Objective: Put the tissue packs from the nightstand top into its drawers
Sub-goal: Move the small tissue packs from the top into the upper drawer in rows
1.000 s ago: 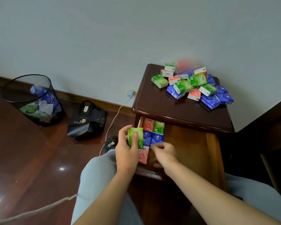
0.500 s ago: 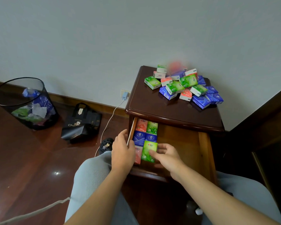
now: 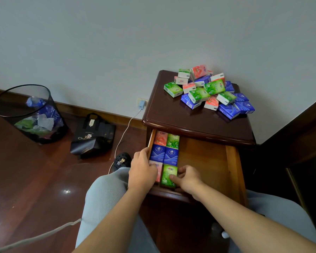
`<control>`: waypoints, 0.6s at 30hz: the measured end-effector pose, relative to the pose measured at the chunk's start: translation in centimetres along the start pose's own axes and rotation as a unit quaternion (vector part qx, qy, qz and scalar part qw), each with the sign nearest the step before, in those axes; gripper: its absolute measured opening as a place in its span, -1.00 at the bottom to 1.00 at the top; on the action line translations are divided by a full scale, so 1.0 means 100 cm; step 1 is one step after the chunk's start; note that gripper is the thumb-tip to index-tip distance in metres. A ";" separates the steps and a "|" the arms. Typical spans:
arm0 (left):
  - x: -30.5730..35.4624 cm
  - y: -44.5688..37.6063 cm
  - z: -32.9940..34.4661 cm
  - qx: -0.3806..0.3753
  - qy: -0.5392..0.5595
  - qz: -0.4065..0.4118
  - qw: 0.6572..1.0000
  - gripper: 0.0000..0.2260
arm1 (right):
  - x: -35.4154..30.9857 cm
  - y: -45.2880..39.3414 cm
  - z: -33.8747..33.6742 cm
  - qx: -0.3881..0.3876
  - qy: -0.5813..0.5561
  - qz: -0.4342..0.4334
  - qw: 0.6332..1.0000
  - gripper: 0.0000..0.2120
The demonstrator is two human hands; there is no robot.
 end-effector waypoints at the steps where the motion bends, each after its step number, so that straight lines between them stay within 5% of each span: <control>1: 0.000 0.000 0.000 -0.001 -0.001 0.002 1.000 -0.45 | 0.000 -0.001 0.002 0.000 0.003 0.000 1.000 -0.55; 9: 0.001 0.001 -0.001 -0.007 -0.004 0.004 1.000 -0.42 | -0.016 0.004 0.007 -0.018 0.104 -0.043 0.994 -0.16; 18: 0.007 0.005 -0.004 -0.017 -0.017 0.009 1.000 -0.41 | -0.026 0.004 0.016 0.010 0.110 -0.031 0.993 -0.08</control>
Point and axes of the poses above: each hand's wrist, its own y-axis away from the middle knuckle, its own z-axis out of the palm, x = y × z, the point moved 2 cm from there along -y, towards the middle knuckle, and after that the axes turned 3 degrees about -x, right-handed, at the moved point
